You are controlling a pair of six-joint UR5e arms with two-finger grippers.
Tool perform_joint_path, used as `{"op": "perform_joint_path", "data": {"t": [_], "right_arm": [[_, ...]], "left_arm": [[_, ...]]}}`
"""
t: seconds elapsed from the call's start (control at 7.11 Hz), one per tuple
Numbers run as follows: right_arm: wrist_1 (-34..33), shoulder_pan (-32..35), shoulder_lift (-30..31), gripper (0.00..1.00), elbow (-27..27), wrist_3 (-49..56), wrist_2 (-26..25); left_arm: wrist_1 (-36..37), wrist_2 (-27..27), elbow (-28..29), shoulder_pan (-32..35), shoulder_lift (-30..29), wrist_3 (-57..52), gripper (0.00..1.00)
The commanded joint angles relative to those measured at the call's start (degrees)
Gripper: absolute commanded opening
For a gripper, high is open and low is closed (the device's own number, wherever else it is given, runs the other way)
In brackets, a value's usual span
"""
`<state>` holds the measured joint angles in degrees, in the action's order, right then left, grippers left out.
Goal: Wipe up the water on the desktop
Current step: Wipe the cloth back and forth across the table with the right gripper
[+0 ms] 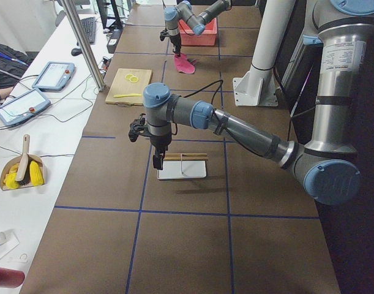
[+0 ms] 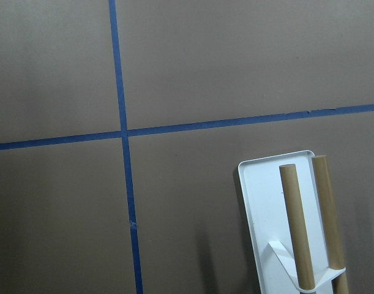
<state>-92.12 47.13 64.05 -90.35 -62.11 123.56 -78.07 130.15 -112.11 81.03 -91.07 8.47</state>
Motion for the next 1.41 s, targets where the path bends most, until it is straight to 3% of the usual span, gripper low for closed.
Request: {"op": "perform_joint_path", "data": {"t": [0.0, 0.42, 1.27], "right_arm": [[-0.2, 1.1, -0.2, 0.0, 0.8, 0.7, -0.1], [0.0, -4.5, -0.5, 0.0, -1.2, -1.8, -0.2], [-0.9, -15.7, 2.2, 0.01, -18.7, -16.6, 0.3]], "left_arm": [[-0.1, 0.1, 0.4, 0.0, -0.1, 0.0, 1.0], [-0.2, -0.1, 1.2, 0.4, -0.1, -0.1, 1.0], [-0.6, -0.1, 1.8, 0.4, -0.2, -0.1, 1.0]]}}
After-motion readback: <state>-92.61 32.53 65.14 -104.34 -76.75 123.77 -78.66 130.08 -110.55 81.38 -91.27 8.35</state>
